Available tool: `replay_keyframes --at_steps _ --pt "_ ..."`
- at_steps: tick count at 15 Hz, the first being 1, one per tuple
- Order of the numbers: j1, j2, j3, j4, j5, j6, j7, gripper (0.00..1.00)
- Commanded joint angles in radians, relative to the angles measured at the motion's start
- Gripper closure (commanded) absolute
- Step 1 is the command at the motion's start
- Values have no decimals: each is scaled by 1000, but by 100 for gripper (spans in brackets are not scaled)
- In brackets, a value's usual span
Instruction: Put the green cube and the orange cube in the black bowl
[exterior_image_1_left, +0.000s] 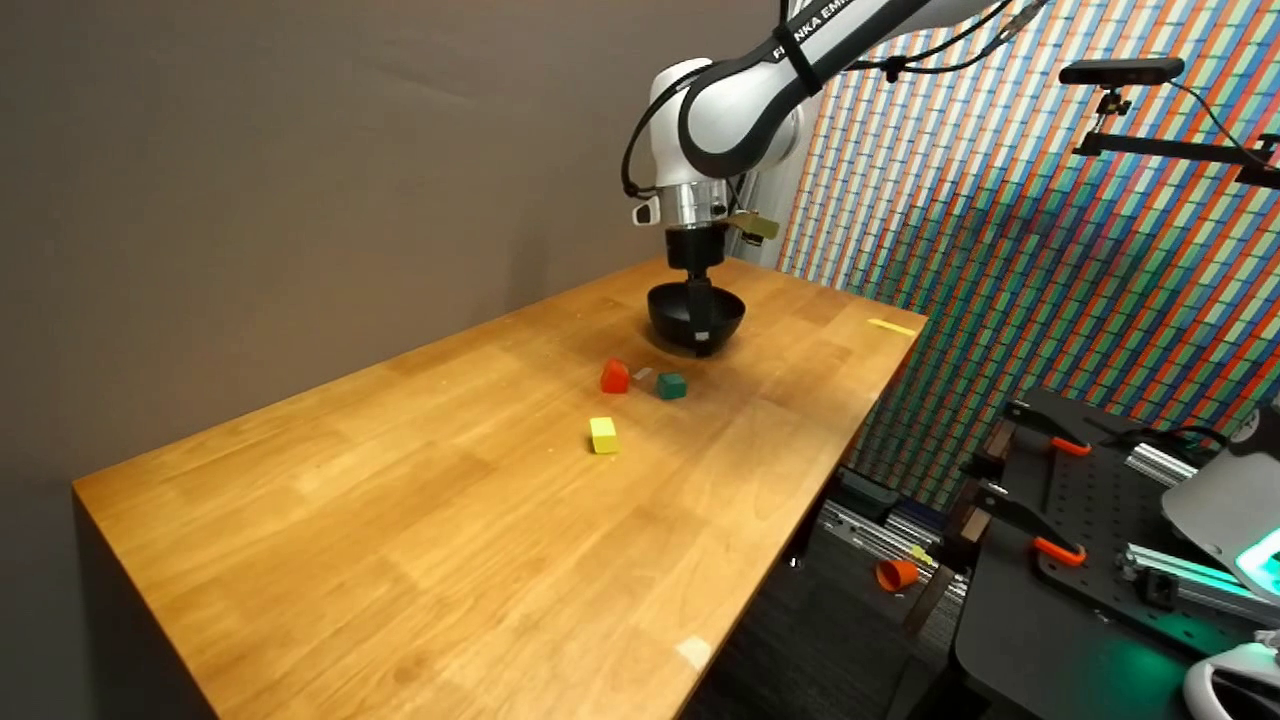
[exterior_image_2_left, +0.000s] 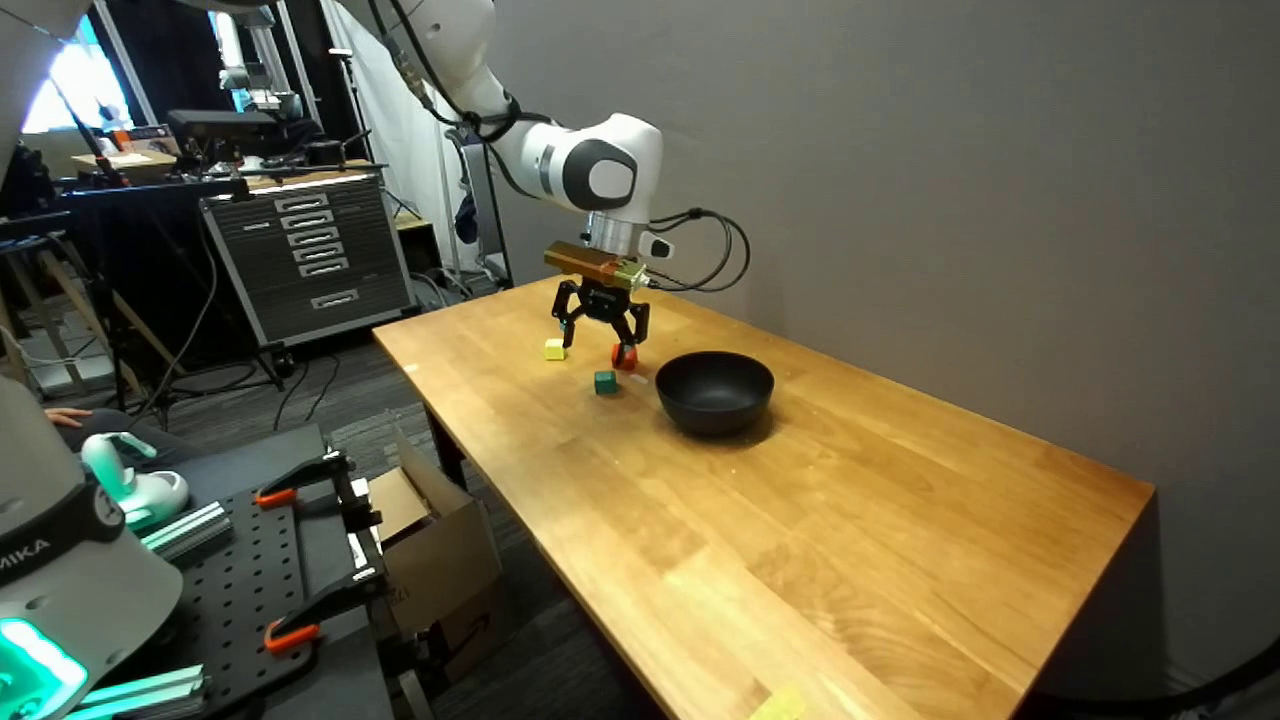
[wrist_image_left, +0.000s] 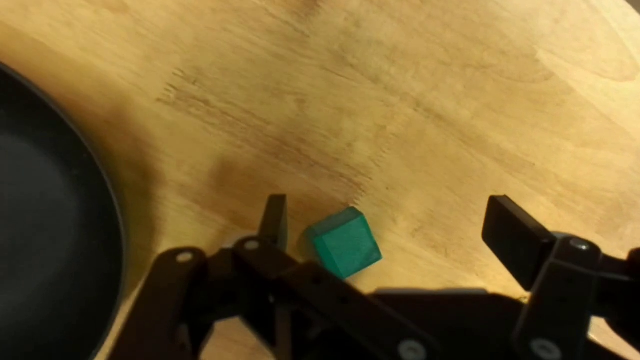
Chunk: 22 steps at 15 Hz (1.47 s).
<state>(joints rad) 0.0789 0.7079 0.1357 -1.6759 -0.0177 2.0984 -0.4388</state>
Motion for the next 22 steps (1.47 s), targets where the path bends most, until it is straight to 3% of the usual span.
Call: replay_keyframes --at_steps 1,12,14,16,21,22 --pt "-22 76 30 87 -6 -6 -58 0" --pt "-15 198 42 189 -32 34 -121 0" --pt "-16 208 45 193 -30 46 -127 27" --pt "-14 221 46 197 -30 56 -130 44" --pt "-15 201 46 192 -31 61 -115 81" --pt "-15 183 43 182 -30 68 -106 83"
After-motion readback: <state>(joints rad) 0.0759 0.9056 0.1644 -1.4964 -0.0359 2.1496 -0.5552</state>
